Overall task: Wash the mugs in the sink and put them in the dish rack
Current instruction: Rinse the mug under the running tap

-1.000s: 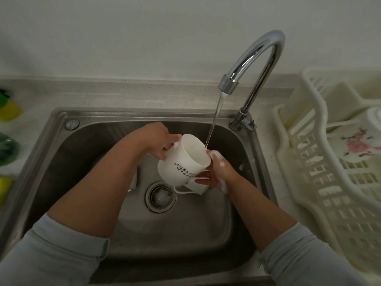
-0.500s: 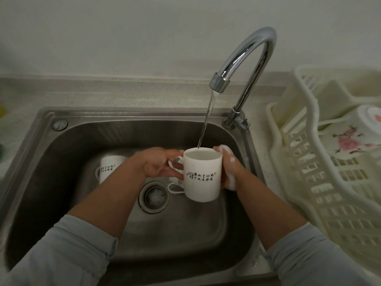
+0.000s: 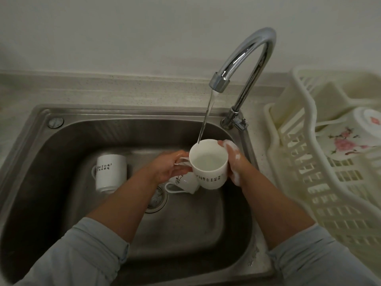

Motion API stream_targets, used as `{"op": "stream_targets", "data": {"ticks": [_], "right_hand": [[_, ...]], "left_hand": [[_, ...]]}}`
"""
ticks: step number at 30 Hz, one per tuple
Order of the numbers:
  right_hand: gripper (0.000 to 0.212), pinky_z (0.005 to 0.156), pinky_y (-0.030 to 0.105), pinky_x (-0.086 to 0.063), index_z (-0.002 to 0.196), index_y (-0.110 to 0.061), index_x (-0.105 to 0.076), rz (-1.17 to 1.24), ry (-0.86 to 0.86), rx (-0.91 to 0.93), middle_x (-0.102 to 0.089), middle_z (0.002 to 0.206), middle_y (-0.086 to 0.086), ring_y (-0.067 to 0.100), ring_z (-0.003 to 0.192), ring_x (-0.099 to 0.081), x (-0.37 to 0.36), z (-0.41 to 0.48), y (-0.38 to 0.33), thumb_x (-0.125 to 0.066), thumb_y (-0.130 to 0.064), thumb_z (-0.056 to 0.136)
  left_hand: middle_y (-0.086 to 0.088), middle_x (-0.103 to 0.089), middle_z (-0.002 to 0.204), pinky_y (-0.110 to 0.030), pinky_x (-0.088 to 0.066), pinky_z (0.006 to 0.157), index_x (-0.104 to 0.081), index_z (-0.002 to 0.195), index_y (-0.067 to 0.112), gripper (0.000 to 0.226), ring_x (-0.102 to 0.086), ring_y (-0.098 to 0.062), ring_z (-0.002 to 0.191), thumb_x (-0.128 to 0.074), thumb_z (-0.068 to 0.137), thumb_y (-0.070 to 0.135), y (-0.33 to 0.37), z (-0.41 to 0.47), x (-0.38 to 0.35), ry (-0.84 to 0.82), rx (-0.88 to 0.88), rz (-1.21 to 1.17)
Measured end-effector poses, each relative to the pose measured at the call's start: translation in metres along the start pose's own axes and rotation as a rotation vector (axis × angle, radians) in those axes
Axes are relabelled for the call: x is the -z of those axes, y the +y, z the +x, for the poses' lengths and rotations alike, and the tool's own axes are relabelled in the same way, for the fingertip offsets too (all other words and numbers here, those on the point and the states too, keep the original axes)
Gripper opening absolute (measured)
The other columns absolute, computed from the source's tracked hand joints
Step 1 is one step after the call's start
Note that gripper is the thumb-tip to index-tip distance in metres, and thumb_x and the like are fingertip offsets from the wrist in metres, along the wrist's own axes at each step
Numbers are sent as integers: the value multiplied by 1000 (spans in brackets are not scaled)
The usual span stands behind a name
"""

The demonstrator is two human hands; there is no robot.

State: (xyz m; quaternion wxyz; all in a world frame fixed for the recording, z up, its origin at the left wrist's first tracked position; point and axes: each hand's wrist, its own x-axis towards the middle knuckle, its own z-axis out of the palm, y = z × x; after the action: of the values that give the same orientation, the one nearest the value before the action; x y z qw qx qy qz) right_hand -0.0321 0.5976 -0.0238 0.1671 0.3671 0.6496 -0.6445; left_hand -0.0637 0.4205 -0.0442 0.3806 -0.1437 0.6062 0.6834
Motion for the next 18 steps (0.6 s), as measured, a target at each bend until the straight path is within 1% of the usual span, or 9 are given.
{"op": "stream_targets", "data": {"ticks": [2, 4, 7, 9, 11, 12, 14, 16, 18], "right_hand": [[19, 101, 47, -40, 89, -28, -52, 17, -5, 49, -59, 97, 5, 27, 103, -55, -2, 1, 0, -42, -43, 95], [18, 99, 48, -43, 99, -30, -50, 66, -19, 67, -59, 101, 5, 27, 104, -55, -5, 1, 0, -41, -45, 96], [23, 94, 50, -48, 106, -31, -50, 138, -68, 88, -59, 110, 8, 28, 103, -58, -10, 0, 0, -44, -49, 93], [31, 94, 52, -49, 115, -29, -49, 196, -99, 82, -59, 115, 9, 30, 106, -58, -13, 0, 1, -46, -50, 92], [35, 93, 52, -50, 120, -25, -48, 247, -143, 94, -59, 117, 11, 31, 109, -59, -17, 1, 1, -44, -48, 94], [35, 93, 52, -49, 121, -23, -48, 273, -165, 107, -60, 115, 11, 30, 110, -59, -21, 1, 0, -42, -46, 95], [35, 94, 51, -49, 123, -22, -47, 316, -190, 115, -61, 111, 9, 29, 109, -60, -27, 0, -2, -40, -44, 97], [39, 94, 51, -49, 127, -21, -45, 338, -214, 102, -61, 111, 10, 28, 107, -61, -33, 0, -2, -40, -45, 96], [44, 95, 52, -48, 130, -21, -44, 356, -253, 92, -61, 115, 11, 29, 108, -61, -37, 2, -1, -42, -48, 95]], "left_hand": [[-7, -66, 98, -28, -55, 75, -64, 92, 12, 14, -68, -20, 82, -50, 95, 14, 1, 1, 0, 19, -62, 38], [-4, -67, 95, -22, -54, 69, -62, 91, 13, 11, -68, -15, 80, -52, 94, 14, 3, 0, -1, 52, -145, 70], [3, -68, 90, -17, -54, 64, -65, 92, 17, 11, -67, -7, 78, -55, 93, 14, 8, -4, 0, 101, -294, 116], [2, -68, 95, -18, -55, 64, -66, 93, 16, 10, -66, -9, 81, -57, 91, 13, 11, -7, 2, 144, -387, 148], [-1, -66, 108, -19, -56, 63, -66, 81, 14, 11, -67, -15, 88, -60, 89, 11, 14, -12, 5, 193, -474, 187], [-2, -65, 114, -22, -56, 64, -64, 71, 15, 17, -66, -19, 92, -61, 88, 11, 16, -13, 8, 221, -520, 219], [-1, -63, 117, -33, -57, 70, -61, 62, 16, 24, -66, -23, 96, -64, 86, 11, 21, -16, 12, 292, -591, 324], [2, -61, 116, -38, -57, 76, -69, 81, 10, 7, -64, -22, 97, -65, 86, 13, 28, -22, 17, 325, -631, 464], [2, -61, 117, -36, -58, 76, -69, 99, 5, 17, -64, -20, 97, -64, 86, 16, 33, -24, 22, 343, -651, 577]]}}
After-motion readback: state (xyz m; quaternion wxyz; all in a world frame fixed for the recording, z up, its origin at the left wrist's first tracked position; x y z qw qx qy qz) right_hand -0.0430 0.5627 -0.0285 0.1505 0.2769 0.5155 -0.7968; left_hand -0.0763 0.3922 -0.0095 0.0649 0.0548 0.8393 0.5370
